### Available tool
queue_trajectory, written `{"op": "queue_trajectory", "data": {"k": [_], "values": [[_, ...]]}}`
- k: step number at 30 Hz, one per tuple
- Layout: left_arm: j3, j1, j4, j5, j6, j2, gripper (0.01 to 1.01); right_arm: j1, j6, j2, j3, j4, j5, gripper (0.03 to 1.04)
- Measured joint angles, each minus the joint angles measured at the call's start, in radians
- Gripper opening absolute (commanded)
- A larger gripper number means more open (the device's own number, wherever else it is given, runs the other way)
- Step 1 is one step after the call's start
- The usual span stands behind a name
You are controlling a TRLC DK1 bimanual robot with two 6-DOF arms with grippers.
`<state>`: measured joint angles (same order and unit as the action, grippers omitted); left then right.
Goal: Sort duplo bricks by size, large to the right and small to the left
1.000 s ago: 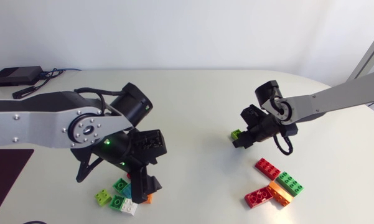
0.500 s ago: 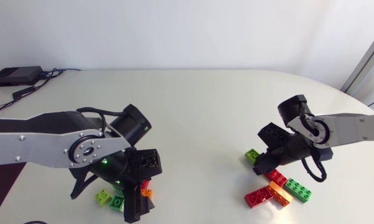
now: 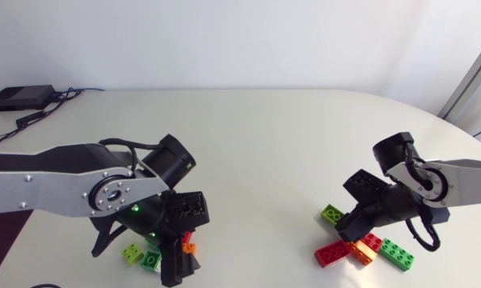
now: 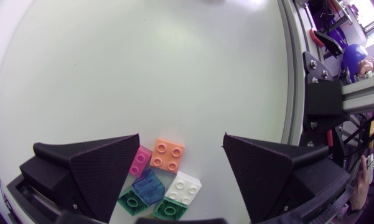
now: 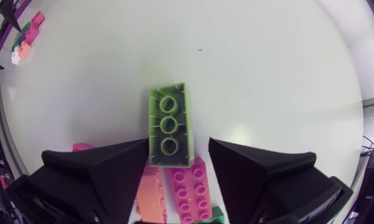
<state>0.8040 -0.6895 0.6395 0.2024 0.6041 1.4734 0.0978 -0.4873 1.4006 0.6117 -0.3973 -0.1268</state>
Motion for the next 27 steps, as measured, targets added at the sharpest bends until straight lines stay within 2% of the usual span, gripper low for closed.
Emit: {"op": "queue_trajectory", "data": {"k": [6,10,15,21,24,27], "values": [[0.000,0.006,0.000,0.000,-0.034,-0.017,0.979,-0.014,0.000,-0.062,0.011,-0.024,-0.031,1.00],[0.000,0.032,0.000,0.000,-0.062,-0.061,0.979,-0.096,-0.011,-0.154,0.014,-0.054,-0.045,1.00],[0.000,0.043,0.001,0.000,-0.088,-0.132,0.979,-0.293,-0.102,-0.245,0.004,-0.064,-0.029,1.00],[0.000,0.048,0.001,0.000,-0.101,-0.167,0.979,-0.550,-0.267,-0.256,-0.063,-0.035,0.001,1.00],[0.000,0.048,0.001,0.000,-0.101,-0.167,0.979,-0.604,-0.325,-0.259,-0.107,-0.030,0.022,1.00],[0.000,0.048,0.002,0.000,-0.101,-0.167,0.979,-0.614,-0.364,-0.287,-0.152,-0.040,0.033,1.00]]}}
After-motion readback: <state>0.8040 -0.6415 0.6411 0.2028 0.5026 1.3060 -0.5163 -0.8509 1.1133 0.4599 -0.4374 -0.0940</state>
